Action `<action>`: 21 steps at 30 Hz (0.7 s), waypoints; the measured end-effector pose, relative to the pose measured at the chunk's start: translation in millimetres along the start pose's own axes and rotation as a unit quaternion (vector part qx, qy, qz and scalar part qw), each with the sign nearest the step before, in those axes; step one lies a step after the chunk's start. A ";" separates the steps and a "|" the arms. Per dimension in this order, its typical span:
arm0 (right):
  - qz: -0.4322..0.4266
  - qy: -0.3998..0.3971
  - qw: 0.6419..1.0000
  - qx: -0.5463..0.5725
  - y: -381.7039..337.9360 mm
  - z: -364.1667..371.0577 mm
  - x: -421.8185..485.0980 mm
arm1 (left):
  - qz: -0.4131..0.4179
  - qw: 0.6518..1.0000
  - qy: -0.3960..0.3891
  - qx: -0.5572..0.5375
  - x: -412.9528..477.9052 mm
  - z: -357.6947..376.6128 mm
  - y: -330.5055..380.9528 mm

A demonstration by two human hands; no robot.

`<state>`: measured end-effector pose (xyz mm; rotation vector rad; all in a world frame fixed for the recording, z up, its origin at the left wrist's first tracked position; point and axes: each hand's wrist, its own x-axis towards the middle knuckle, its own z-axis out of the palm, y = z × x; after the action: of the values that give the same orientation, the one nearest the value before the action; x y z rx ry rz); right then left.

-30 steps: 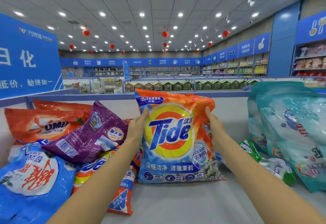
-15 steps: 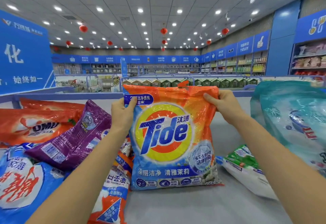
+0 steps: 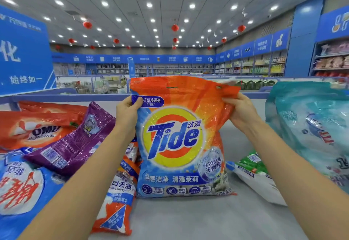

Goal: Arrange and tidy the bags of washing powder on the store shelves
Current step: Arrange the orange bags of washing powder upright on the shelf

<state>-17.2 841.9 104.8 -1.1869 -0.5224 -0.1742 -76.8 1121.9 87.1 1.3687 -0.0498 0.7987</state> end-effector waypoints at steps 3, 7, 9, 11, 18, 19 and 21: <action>0.003 -0.005 0.997 -0.078 -5.1 -8.3 -6.6 | -0.025 0.999 -0.019 -0.024 -0.9 -1.2 1.7; 0.022 0.044 0.991 -0.122 -8.4 -33.9 -17.4 | -0.049 0.997 -0.024 -0.053 -6.9 -6.3 7.2; 0.020 0.091 0.978 -0.184 -6.7 -51.3 -30.5 | -0.063 0.997 0.011 -0.047 -14.0 -12.0 7.0; 0.005 0.089 0.953 -0.288 -2.1 -72.1 -51.3 | -0.076 0.996 0.042 -0.023 -25.5 -20.0 4.0; 0.047 -0.044 0.658 -0.750 28.8 -100.7 -128.2 | -0.053 0.994 0.015 0.089 -84.9 -42.0 -7.7; 0.044 -0.046 0.609 -0.790 33.3 -98.2 -133.3 | -0.041 0.994 0.015 0.101 -93.6 -43.2 -8.1; 0.032 -0.058 0.541 -0.838 42.1 -94.0 -137.3 | -0.020 0.993 0.019 0.115 -110.1 -45.2 -7.7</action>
<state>-92.0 752.6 -21.2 -3.1590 -0.2956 -0.6142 -172.9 1109.3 17.6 1.5659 0.1025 0.8157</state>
